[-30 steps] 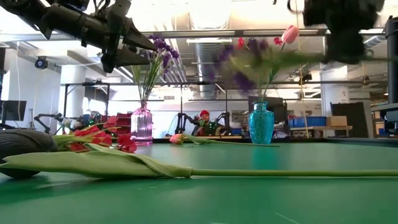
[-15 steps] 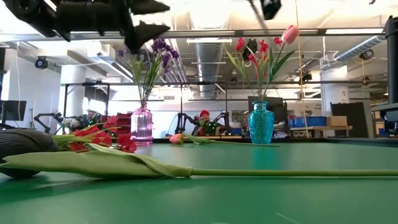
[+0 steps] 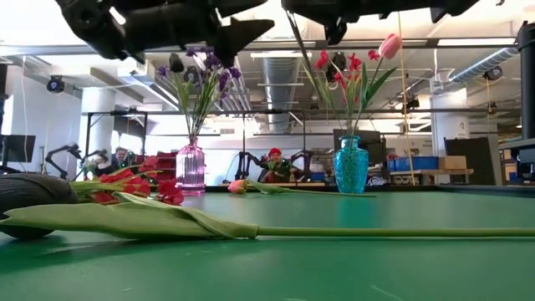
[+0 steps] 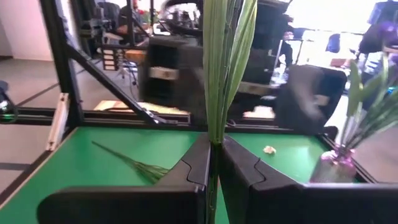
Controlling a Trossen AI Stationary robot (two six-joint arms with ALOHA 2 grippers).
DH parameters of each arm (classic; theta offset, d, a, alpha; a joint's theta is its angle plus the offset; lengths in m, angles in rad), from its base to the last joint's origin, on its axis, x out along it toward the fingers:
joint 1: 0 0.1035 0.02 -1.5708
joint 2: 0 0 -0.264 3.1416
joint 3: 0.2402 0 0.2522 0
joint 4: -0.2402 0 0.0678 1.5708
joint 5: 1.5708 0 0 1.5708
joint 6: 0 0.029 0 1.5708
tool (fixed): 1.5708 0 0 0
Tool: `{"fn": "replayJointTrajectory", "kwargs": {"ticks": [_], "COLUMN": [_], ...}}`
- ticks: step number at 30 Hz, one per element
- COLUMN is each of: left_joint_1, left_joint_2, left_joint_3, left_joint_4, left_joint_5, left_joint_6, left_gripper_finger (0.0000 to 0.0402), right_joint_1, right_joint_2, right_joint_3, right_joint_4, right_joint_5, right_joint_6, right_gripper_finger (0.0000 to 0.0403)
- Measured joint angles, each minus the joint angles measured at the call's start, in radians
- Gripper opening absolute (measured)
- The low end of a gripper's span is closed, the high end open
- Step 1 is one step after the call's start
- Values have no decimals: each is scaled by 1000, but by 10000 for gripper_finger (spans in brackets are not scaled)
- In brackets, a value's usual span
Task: Sort flowers into vase by color
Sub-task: Put the violet flowers into the violet vase
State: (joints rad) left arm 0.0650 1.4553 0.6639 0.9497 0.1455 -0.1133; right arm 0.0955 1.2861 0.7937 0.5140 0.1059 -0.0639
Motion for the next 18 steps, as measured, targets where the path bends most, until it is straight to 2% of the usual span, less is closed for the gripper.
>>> {"fn": "replayJointTrajectory", "kwargs": {"ticks": [3,12,15,18], "left_joint_1": [-1,0,0,0], "left_joint_2": [42,102,102,102], "left_joint_3": [38,128,133,133], "left_joint_4": [0,0,-3,-8], "left_joint_5": [59,60,55,41], "left_joint_6": [1,1,1,-1], "left_gripper_finger": [251,247,225,182], "right_joint_1": [-16,-37,-37,-37], "right_joint_2": [-1,12,12,12], "right_joint_3": [0,2,2,2], "right_joint_4": [1,-10,-11,-5], "right_joint_5": [1,1,0,1], "right_joint_6": [1,-6,-15,-20], "right_gripper_finger": [18,18,18,18]}}
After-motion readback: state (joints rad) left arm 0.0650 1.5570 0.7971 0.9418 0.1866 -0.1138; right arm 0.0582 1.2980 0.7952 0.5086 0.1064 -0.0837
